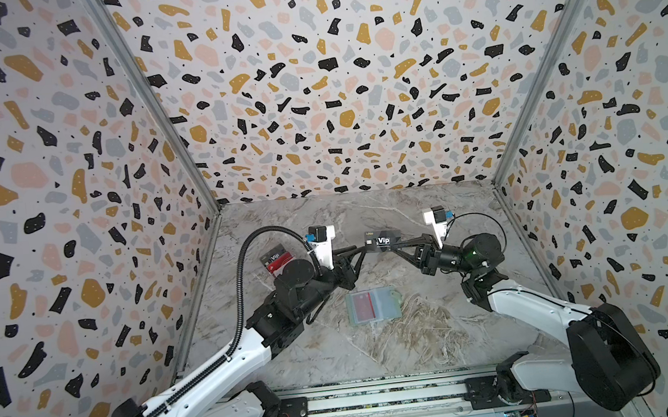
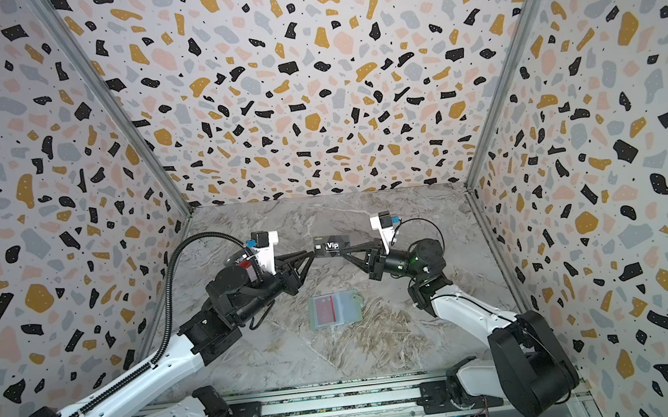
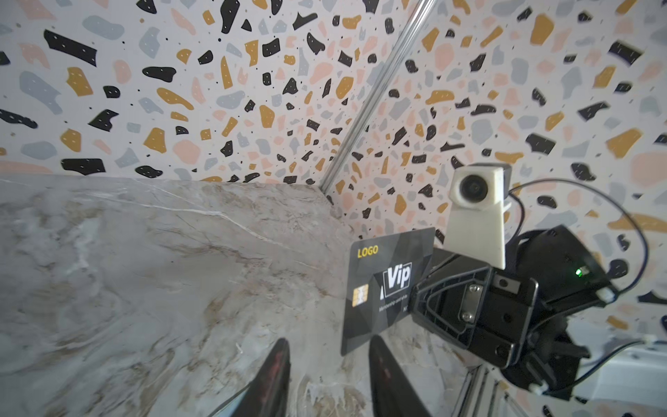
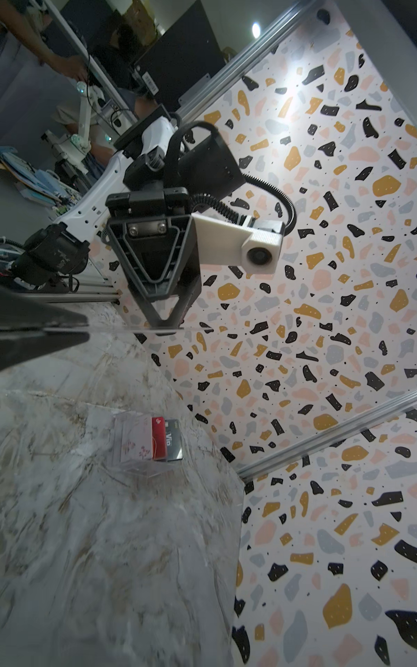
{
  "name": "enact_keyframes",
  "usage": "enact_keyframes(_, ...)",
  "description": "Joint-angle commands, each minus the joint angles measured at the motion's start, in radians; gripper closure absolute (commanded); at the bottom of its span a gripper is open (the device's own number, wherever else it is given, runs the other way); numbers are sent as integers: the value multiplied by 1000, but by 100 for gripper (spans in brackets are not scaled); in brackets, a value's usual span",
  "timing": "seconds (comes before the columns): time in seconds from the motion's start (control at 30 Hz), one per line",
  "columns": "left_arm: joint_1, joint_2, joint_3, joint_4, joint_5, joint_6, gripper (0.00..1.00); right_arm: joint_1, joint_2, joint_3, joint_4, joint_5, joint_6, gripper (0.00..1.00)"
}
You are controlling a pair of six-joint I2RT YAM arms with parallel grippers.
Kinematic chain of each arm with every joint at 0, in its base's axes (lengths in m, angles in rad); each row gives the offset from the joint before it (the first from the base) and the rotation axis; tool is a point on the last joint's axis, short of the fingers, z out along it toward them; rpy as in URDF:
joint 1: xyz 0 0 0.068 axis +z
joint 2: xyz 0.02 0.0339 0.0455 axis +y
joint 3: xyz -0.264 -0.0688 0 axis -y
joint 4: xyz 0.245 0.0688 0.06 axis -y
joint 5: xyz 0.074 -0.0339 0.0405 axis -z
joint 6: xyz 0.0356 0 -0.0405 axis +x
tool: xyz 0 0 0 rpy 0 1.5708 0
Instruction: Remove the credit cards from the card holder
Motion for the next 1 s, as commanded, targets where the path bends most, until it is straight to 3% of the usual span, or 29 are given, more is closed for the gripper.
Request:
enact_keyframes(0.0, 3, -20, 72, -118, 0, 100, 52, -12, -65, 49, -246, -108, -200, 100)
enact_keyframes(0.13, 5, -11, 145, -255, 42, 197, 41, -12, -95, 116, -553, -179, -425, 100)
enact_keyframes(0.33, 6, 34, 263, -463, 239, 389, 32, -11, -108, 175, -825, -276, -642, 100)
enact_keyframes(0.57, 5, 102, 357, -658, 404, 542, 33, 17, -95, 226, -1018, -358, -814, 100)
enact_keyframes(0.73, 5, 120, 389, -716, 441, 579, 34, 38, -72, 259, -1123, -371, -901, 100)
enact_keyframes(0.97, 5, 154, 419, -804, 549, 643, 45, 62, -44, 288, -1167, -377, -951, 100)
